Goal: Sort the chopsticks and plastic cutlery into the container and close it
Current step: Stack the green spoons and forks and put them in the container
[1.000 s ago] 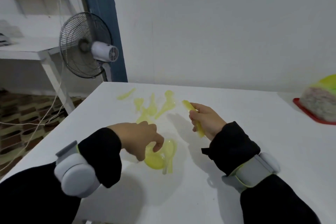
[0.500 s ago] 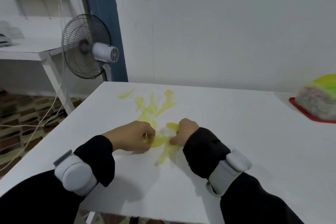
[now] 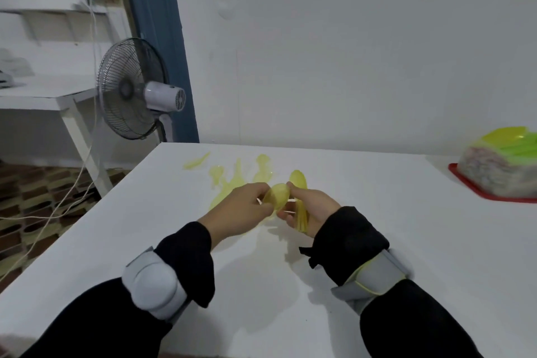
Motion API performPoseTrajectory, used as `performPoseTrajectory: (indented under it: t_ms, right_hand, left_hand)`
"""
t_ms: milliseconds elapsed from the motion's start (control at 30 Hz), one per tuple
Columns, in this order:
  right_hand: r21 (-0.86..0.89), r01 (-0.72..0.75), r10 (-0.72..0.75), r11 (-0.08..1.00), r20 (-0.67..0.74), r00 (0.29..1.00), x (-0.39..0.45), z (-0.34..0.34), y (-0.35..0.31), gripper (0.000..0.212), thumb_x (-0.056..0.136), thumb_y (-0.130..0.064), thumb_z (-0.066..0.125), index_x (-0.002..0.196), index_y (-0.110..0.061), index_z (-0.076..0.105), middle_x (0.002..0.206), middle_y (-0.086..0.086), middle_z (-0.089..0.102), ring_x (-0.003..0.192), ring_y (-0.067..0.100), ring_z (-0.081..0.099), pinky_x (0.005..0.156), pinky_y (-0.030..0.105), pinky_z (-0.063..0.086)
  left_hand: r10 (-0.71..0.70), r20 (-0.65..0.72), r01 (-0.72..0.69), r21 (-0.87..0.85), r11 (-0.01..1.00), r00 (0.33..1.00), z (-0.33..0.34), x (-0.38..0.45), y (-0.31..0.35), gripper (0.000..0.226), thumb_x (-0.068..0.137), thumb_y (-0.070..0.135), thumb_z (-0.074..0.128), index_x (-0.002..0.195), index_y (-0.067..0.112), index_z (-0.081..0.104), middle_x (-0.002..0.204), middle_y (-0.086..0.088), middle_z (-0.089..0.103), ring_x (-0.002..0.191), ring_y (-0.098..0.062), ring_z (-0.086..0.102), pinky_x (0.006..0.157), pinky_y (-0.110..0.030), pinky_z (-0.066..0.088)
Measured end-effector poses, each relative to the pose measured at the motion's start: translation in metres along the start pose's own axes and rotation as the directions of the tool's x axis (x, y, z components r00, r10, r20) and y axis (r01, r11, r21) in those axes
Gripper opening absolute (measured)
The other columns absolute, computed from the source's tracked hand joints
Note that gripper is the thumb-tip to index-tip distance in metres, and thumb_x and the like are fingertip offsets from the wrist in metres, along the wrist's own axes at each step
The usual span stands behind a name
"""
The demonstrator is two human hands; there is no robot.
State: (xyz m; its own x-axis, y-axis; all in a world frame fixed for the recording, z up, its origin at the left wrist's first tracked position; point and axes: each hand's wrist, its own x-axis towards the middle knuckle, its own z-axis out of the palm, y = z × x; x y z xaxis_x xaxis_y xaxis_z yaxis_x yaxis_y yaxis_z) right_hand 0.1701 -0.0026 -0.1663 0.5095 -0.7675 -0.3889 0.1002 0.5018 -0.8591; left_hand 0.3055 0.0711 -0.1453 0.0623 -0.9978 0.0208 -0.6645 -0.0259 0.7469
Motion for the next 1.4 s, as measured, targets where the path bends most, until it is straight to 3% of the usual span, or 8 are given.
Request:
performPoseTrajectory:
  t_ms: [233,367,500,767,967,1167,1300,1400]
  right_hand:
    - [0.07,0.012,-0.009,0.997,-0.035,0.999,-0.003,-0.013,0.003,0.022,0.088,-0.024,0.064,0.093,-0.003,0.062,0.085,0.011,0.065,0.067,0.022,0.066,0.067,0.029,0.057]
    - [0.03,-0.017,0.021,0.999,-0.144,0.989,-0.004,-0.016,0.0,0.005,0.087,0.001,0.053,0.084,0.004,0.055,0.075,0.018,0.062,0.058,0.028,0.065,0.058,0.032,0.058]
    - [-0.022,-0.04,0.034,0.999,-0.214,0.976,-0.003,-0.018,0.0,0.003,0.087,0.005,0.051,0.085,0.007,0.048,0.066,0.021,0.061,0.045,0.03,0.064,0.048,0.029,0.055]
    - [0.113,0.005,0.009,0.994,-0.13,0.991,0.0,-0.017,0.004,0.02,0.091,-0.016,0.06,0.096,0.003,0.057,0.076,0.015,0.062,0.062,0.026,0.065,0.051,0.028,0.058]
    - [0.141,0.054,-0.037,0.989,-0.116,0.993,0.0,-0.022,0.005,0.021,0.091,-0.023,0.06,0.091,-0.002,0.059,0.084,0.013,0.067,0.073,0.023,0.066,0.064,0.028,0.059]
    - [0.139,0.056,-0.041,0.989,-0.104,0.994,-0.003,-0.024,0.005,0.044,0.091,-0.048,0.052,0.099,-0.004,0.052,0.085,0.015,0.057,0.058,0.022,0.056,0.046,0.025,0.051]
    - [0.089,0.083,-0.071,0.993,-0.126,0.989,-0.002,-0.022,0.005,0.045,0.094,-0.053,0.041,0.096,-0.009,0.048,0.073,0.006,0.048,0.053,0.018,0.044,0.048,0.026,0.037]
    - [0.007,0.114,-0.113,0.993,-0.09,0.989,-0.004,-0.018,0.007,0.045,0.096,-0.052,0.036,0.097,-0.011,0.053,0.066,0.001,0.039,0.054,0.016,0.038,0.052,0.027,0.032]
  left_hand:
    - [-0.01,0.091,0.011,-0.004,1.0,0.996,0.003,0.007,0.002,0.005,0.085,0.007,0.05,0.083,0.007,0.054,0.072,0.002,0.044,0.066,-0.016,0.039,0.059,-0.026,0.028]
    - [-0.046,0.187,0.079,-0.173,0.982,0.981,0.0,0.007,0.002,0.011,0.078,0.016,0.057,0.086,0.012,0.063,0.079,0.001,0.055,0.074,-0.014,0.05,0.069,-0.025,0.037]
    - [-0.08,0.111,0.117,-0.392,0.912,0.991,-0.002,0.011,-0.002,0.011,0.088,0.009,0.057,0.09,0.009,0.067,0.085,-0.004,0.059,0.084,-0.016,0.056,0.076,-0.026,0.041]
    - [0.064,0.039,-0.07,0.193,0.979,0.997,0.012,0.007,-0.004,0.015,0.091,0.019,0.047,0.093,0.024,0.061,0.098,0.006,0.063,0.088,-0.018,0.062,0.072,-0.032,0.049]
    - [0.067,0.067,-0.083,0.277,0.957,0.995,0.017,0.007,-0.003,0.025,0.096,0.025,0.05,0.118,0.026,0.06,0.102,0.007,0.057,0.08,-0.013,0.056,0.072,-0.023,0.041]
    - [0.034,0.078,-0.035,0.005,0.999,0.996,0.024,0.011,-0.003,0.016,0.098,0.025,0.039,0.109,0.028,0.05,0.098,0.0,0.056,0.059,-0.014,0.055,0.055,-0.021,0.041]
    - [-0.012,0.026,0.019,-0.269,0.963,1.0,0.031,0.017,0.004,0.016,0.097,0.022,0.038,0.106,0.025,0.049,0.086,-0.002,0.05,0.051,-0.014,0.036,0.047,-0.022,0.031]
    - [-0.015,-0.016,0.007,-0.407,0.913,1.0,0.033,0.02,0.014,0.015,0.096,0.018,0.039,0.104,0.026,0.05,0.088,-0.002,0.054,0.053,-0.013,0.043,0.046,-0.02,0.032]
